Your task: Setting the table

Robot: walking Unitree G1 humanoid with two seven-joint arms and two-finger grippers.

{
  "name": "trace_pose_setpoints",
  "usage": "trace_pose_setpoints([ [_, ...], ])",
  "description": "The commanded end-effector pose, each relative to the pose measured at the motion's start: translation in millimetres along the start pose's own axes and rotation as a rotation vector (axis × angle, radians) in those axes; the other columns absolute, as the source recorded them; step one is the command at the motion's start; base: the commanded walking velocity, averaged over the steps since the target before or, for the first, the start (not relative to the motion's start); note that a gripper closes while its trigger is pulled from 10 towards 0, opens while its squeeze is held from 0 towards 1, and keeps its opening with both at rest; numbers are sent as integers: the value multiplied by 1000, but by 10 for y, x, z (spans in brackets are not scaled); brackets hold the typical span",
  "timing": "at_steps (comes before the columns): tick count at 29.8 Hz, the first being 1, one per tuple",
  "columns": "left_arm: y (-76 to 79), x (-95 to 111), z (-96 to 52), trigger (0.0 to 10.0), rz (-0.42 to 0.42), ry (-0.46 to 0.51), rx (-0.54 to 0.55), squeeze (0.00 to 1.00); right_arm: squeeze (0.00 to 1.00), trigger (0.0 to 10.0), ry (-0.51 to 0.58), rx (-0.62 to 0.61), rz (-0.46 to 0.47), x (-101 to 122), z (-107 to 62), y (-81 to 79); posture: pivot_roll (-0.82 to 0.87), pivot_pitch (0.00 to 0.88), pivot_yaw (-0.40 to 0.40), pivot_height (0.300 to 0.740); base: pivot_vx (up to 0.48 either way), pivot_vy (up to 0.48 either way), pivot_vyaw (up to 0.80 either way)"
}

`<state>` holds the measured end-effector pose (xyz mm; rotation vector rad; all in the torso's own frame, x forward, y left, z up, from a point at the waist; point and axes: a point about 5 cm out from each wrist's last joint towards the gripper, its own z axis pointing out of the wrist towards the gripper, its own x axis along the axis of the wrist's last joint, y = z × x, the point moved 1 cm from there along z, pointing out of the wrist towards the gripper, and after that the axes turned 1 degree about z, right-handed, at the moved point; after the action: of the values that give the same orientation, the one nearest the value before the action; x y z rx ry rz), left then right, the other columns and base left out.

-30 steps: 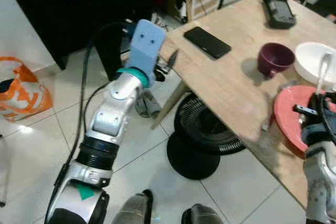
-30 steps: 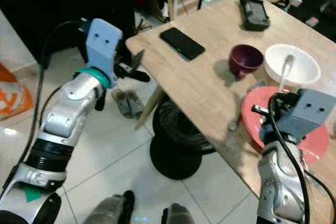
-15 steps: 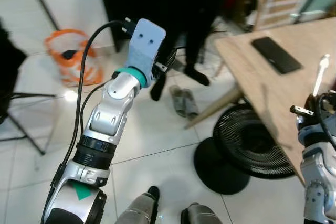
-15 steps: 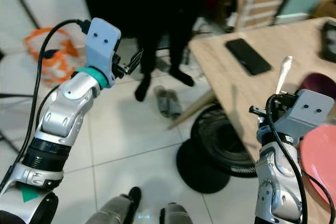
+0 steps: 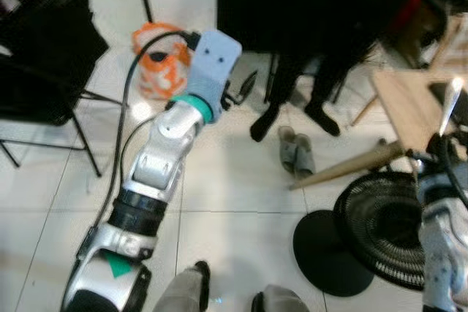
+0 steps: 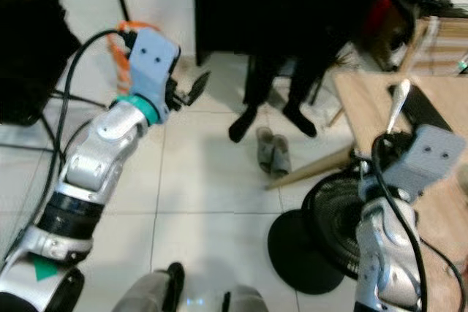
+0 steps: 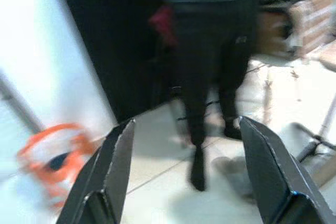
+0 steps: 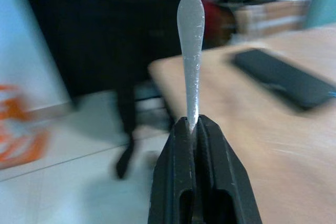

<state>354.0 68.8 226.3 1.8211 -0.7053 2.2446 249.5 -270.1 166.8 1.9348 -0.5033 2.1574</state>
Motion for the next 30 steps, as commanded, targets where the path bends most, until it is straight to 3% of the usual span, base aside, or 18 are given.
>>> trace_pose_setpoints([
  [1,37,-35,5,10000,0,-13,-10,0,0,10000,-13,-15,4,-35,-14,35,-26,48,27,740,0,0,800],
  [30,57,-32,16,10000,-2,-10,-18,0,0,10000,-11,2,0,-43,-8,7,-25,41,27,740,0,0,800],
])
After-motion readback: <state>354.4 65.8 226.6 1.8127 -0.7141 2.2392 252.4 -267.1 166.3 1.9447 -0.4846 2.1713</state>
